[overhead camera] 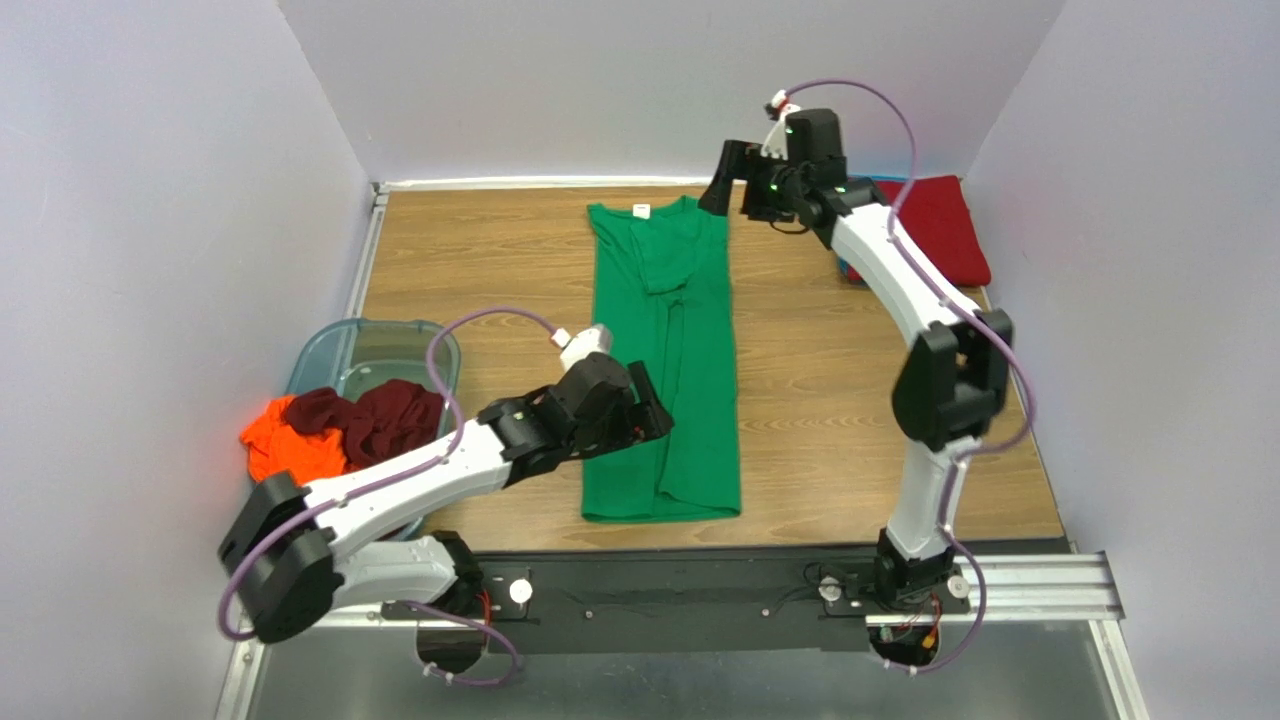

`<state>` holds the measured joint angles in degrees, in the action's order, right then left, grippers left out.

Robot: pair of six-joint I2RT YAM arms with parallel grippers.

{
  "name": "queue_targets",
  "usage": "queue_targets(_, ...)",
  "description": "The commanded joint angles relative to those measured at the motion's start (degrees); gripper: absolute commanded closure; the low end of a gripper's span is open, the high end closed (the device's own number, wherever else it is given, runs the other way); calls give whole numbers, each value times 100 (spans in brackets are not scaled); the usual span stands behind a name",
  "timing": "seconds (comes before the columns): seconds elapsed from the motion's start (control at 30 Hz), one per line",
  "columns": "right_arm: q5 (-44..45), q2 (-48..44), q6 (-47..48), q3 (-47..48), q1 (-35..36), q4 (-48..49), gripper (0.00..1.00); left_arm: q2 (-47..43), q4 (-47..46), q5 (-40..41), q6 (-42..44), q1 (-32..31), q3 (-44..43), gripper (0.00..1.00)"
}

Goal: Fold and stack the t-shirts
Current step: Fold the tshirt

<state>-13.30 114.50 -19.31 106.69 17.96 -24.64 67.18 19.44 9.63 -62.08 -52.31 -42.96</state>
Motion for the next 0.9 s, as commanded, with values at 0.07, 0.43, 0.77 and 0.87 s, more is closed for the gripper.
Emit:
queue_targets(0.07, 1180, -1420, -685, -2035, 33, -199, 0, -1117, 1412, 777, -769, -24, 542, 2)
queue_targets(0.43, 865, -3205, -1303, -4666, 33, 328, 0, -2208, 667, -294, -1394, -7, 2256, 13)
queue_targets(0.77, 161, -3654, -1145, -5606, 33, 452, 0, -2139, 350, -207, -1517, -16, 2468, 64)
queue_targets(0.87, 135, -3785, -1145, -5817, 33, 443, 0, -2016, 403, -303, -1491, -7, 2450, 71)
